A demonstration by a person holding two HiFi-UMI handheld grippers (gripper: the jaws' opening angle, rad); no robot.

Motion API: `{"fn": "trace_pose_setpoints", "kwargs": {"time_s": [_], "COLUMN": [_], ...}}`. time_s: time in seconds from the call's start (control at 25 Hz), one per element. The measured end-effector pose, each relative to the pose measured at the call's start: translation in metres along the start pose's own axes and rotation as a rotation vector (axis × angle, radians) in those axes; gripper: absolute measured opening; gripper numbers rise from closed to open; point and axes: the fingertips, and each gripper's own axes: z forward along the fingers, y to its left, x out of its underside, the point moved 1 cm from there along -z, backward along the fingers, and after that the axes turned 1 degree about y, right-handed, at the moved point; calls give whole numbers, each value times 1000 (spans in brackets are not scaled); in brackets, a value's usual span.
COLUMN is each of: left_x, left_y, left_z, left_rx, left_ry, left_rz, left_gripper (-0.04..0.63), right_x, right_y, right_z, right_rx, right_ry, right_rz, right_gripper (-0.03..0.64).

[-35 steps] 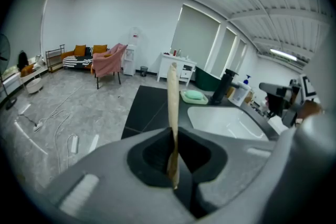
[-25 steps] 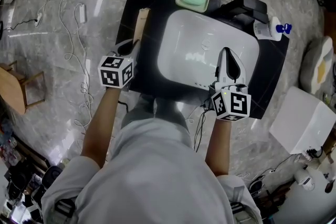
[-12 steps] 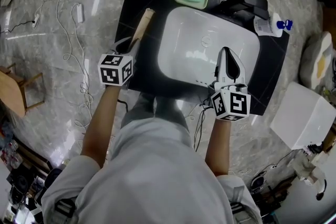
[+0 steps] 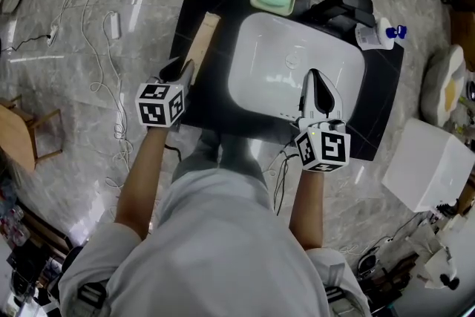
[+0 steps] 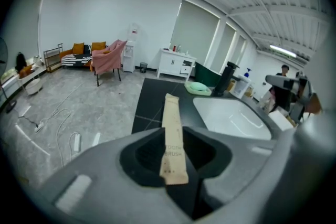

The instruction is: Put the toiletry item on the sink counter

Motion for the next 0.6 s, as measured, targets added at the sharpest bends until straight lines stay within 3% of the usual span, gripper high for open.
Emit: {"fn": "trace_pose_setpoints", "kwargs": {"time_s": [0.28, 0.6], "left_x": [-5, -21], "left_y": [-7, -14], "left_z": [-33, -81], "left_rx": [16, 13], "left_ry": [-44, -122], "left_rz": [25, 33], "left_gripper": [97, 25], "right_x": [-12, -30], "right_y": [26, 51], "right_z": [-23, -58], "right_rx": [1, 11], "right_ry": [-23, -67], "right_rz": [-6, -14], "right_gripper": [4, 3]}}
